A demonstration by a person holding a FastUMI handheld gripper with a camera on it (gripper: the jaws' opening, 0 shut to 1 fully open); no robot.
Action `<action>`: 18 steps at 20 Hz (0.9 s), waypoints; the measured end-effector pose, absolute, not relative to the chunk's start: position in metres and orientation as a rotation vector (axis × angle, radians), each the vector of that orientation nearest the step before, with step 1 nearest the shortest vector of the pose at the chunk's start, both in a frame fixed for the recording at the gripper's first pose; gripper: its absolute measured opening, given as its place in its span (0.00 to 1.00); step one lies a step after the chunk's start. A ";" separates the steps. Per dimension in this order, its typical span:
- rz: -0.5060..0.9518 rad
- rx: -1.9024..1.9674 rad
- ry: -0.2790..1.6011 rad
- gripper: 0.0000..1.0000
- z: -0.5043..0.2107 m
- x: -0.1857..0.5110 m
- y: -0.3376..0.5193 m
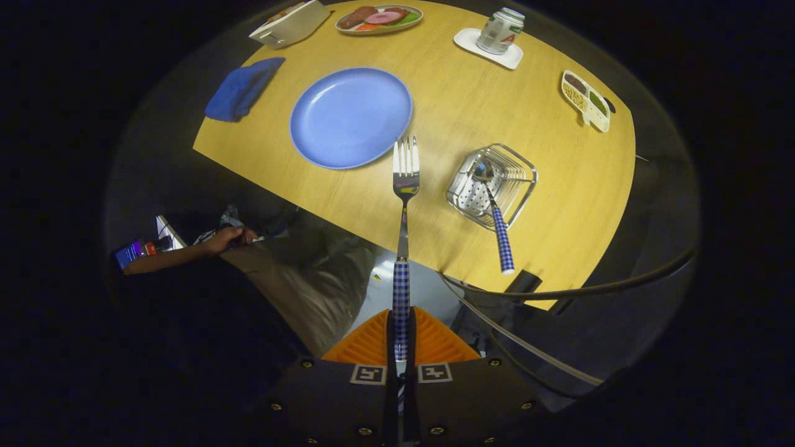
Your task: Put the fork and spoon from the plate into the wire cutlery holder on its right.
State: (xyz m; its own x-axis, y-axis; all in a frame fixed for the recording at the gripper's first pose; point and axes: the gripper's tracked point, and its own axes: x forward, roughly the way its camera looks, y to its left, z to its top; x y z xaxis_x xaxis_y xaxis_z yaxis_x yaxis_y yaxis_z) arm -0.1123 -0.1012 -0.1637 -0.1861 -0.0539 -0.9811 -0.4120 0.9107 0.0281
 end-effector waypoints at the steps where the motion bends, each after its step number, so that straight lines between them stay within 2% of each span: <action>1: 0.329 -0.371 1.762 0.04 -0.159 -0.115 -0.110; 7: 0.313 -0.454 1.895 0.04 -0.152 -0.115 -0.150; 18: 0.294 -0.601 2.066 0.04 -0.169 -0.068 -0.185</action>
State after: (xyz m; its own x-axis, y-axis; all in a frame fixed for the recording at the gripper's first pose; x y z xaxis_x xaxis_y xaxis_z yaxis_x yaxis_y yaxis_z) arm -0.0683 -0.1847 -0.1685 -0.4458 -0.3005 -0.8432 -0.5237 0.8515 -0.0266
